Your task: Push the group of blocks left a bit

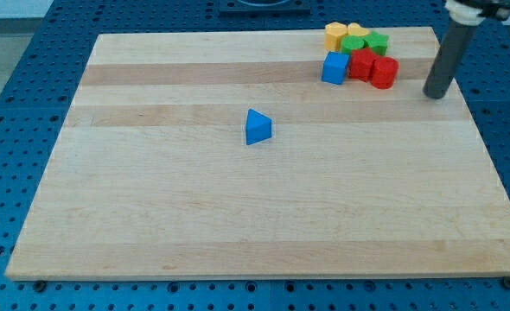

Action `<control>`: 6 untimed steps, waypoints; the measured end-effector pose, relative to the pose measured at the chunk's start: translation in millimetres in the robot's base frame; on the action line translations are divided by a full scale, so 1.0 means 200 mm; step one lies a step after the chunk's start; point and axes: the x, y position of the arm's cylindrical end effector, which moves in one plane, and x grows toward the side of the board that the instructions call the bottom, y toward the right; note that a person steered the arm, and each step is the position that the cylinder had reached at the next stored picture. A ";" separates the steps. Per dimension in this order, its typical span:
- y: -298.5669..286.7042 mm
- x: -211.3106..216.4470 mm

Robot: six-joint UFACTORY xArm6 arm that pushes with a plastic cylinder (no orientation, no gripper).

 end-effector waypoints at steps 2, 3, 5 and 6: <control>0.02 -0.28; -0.01 -0.30; -0.34 -0.34; -0.36 -0.34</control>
